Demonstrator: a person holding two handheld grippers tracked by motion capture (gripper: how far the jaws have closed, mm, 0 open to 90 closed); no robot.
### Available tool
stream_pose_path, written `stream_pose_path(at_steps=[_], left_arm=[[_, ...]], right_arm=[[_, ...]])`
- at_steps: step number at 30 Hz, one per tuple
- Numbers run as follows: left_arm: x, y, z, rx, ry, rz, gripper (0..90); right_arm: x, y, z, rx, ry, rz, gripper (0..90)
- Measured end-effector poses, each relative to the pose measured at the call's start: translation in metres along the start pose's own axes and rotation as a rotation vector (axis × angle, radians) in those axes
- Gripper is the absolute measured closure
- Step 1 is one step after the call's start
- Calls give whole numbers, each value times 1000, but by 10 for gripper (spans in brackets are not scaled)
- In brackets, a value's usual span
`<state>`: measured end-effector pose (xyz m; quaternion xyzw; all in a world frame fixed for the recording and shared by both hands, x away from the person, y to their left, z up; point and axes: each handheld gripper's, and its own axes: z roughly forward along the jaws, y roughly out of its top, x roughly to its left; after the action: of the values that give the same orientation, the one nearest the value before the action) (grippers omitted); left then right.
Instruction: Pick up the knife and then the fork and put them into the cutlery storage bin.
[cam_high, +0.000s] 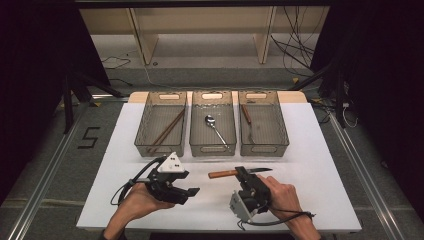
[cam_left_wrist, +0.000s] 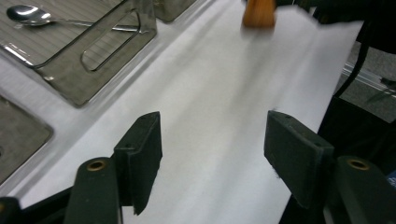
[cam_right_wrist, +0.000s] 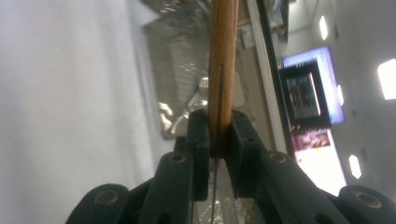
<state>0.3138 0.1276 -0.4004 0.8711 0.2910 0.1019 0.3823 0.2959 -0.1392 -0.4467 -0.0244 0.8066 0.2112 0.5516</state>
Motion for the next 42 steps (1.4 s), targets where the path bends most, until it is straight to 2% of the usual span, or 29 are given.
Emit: stream_pose_path(at_steps=[4,8,12,15,17,20,26,32,35,42], left_arm=[[2,-14,8,-28,11,-18,310],[4,-26,16,-72,29,-38,287],[7,-35,23,-84,56,-38,274],[9,-43,27,-92,71,-49,262],[11,-48,27,-110,90,-50,260],[13,-53,27,-140,93,-72,258],[14,-59,26,-144,99,-80,247],[13,-64,27,-154,109,-78,236],[14,-65,27,-157,112,-72,235],[13,-68,28,-157,122,-76,232]], right_arm=[[-23,-8,-1,12,3,127,811],[-46,-15,1,14,43,302,811],[-65,-25,7,9,75,462,811],[-80,-35,12,4,117,592,811],[-90,-42,17,3,156,683,810],[-104,-54,24,3,215,812,810],[-125,-73,36,-1,273,1022,810],[-143,-84,52,19,318,1143,810],[-151,-89,59,27,324,1181,810],[-167,-94,73,47,324,1231,811]])
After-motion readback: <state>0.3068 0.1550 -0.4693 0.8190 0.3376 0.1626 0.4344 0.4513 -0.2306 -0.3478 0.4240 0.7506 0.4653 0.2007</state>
